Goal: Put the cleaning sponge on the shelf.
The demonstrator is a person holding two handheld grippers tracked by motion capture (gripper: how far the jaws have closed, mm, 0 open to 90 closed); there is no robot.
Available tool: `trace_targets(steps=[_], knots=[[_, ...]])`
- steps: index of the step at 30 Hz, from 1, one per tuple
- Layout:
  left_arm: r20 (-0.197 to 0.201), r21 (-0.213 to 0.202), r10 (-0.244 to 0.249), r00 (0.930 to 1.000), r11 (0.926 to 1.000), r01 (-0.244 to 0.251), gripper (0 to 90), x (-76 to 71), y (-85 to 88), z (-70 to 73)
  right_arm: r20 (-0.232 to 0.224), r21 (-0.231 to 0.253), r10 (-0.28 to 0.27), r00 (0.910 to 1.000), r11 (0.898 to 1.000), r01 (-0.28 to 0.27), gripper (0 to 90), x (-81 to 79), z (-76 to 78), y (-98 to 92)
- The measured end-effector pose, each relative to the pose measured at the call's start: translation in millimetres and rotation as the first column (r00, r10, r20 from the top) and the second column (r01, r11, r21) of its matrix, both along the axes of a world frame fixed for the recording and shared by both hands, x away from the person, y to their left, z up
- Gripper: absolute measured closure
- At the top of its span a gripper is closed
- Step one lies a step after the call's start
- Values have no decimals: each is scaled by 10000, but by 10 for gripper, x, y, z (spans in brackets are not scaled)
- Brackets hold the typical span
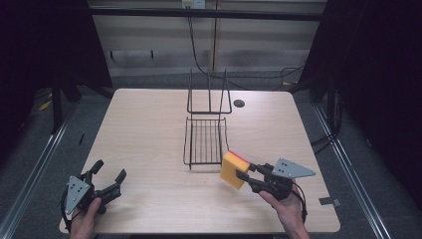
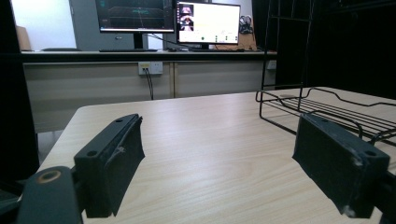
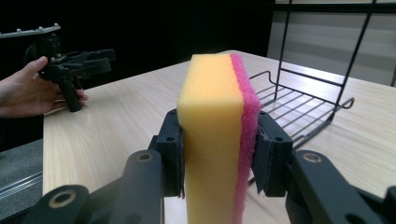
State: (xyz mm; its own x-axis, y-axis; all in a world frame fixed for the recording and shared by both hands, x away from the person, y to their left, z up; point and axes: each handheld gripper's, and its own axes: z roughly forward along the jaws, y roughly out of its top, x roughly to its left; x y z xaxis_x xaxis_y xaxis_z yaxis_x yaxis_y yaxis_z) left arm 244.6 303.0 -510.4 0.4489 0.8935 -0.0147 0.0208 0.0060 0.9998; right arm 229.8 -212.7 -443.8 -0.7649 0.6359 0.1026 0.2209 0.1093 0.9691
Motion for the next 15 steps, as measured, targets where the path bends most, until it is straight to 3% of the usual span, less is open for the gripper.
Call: trace_targets(steps=[15], knots=[[2,-8,7,10000,10000,-7,156,0,0,0,-110,174,865,9962,9961,-863,600,223,145,51]])
